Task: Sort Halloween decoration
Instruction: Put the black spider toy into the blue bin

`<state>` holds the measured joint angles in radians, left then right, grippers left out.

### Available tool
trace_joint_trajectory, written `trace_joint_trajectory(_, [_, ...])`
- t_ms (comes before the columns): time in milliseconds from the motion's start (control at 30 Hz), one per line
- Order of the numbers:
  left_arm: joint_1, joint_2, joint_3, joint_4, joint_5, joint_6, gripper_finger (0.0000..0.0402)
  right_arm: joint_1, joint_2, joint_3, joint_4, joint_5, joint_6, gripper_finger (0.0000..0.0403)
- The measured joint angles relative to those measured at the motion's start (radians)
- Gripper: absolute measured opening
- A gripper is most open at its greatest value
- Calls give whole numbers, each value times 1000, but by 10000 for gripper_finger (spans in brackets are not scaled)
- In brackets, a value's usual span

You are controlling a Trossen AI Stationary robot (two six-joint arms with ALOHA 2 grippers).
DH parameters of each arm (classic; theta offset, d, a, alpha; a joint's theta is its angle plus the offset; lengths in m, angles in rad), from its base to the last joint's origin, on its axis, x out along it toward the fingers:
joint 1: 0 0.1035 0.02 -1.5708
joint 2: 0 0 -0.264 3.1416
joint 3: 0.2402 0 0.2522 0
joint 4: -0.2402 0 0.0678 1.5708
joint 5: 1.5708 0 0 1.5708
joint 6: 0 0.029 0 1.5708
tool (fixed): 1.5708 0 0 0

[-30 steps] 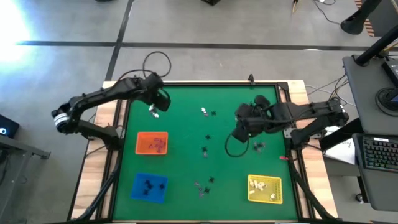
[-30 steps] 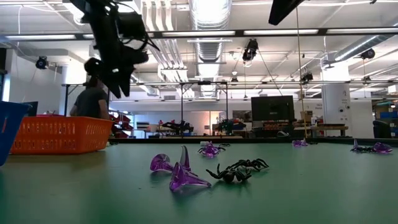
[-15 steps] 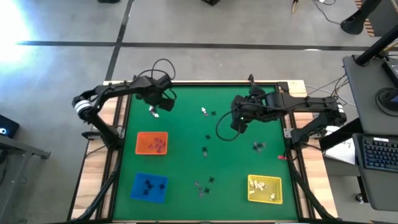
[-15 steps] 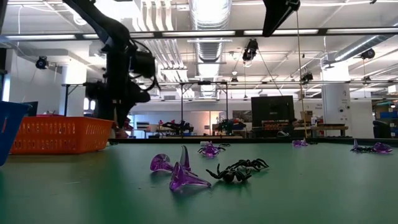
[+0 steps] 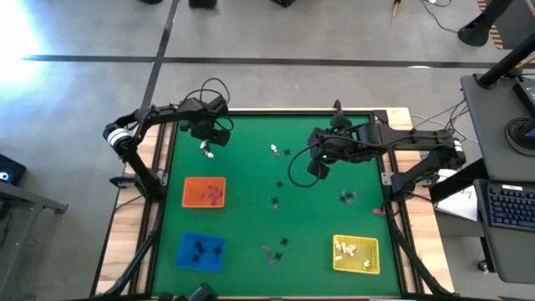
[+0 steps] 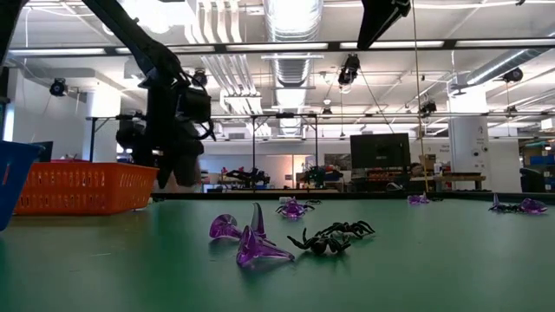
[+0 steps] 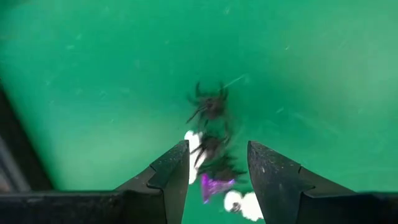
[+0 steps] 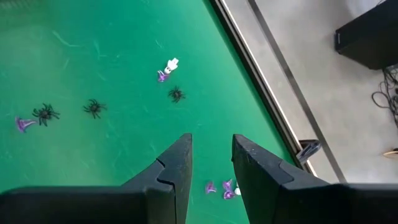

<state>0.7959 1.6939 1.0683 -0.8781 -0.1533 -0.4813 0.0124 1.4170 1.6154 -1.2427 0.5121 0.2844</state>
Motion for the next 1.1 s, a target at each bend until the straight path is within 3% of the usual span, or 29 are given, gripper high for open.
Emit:
trace_joint_trajectory(233, [21,18,0,86,82,53,144,0,0,0,0,0,0,107])
trace_joint_trajectory(933, [86,108,1,103,74,54,144,0,0,0,33,-49,5,107])
trace_joint_trajectory(1100, [85,116,3,104,75,54,127,0,0,0,37,-49,12,107])
